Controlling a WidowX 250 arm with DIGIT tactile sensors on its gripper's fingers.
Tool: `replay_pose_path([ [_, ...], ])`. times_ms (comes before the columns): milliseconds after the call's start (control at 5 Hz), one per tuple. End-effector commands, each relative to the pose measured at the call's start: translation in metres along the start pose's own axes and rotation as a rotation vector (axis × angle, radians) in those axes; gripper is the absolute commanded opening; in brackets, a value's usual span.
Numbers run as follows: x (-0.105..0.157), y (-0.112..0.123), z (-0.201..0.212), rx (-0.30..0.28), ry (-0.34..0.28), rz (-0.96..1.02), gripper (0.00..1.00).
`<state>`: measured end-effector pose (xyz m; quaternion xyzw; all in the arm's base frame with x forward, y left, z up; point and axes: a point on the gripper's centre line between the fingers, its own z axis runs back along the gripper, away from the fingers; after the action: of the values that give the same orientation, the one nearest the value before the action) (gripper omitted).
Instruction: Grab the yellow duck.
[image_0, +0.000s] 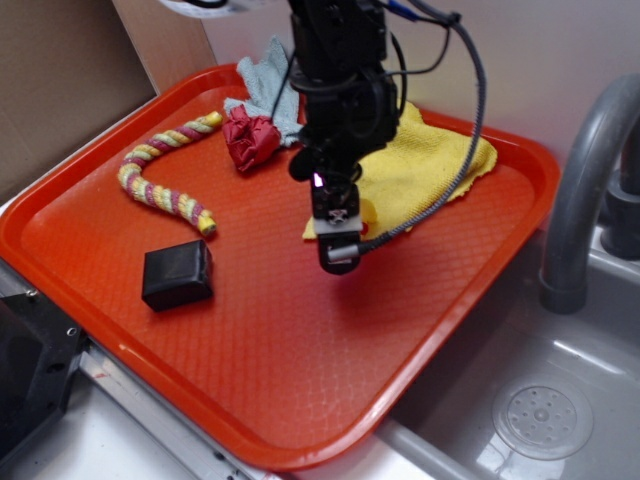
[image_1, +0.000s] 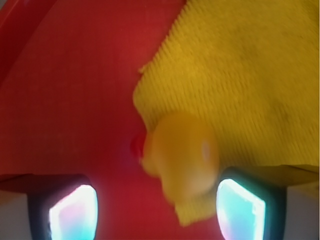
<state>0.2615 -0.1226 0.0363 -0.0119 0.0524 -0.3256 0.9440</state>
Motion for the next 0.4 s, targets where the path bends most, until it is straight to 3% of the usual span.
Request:
replay_pose_path([
  [0,0.0122,-0.0161,-0.0015,0.053,-0.003,-0.037,0.65],
  [200,0.0121,-0.0183,-0.0051,0.054,0.0,-0.036,0.0],
])
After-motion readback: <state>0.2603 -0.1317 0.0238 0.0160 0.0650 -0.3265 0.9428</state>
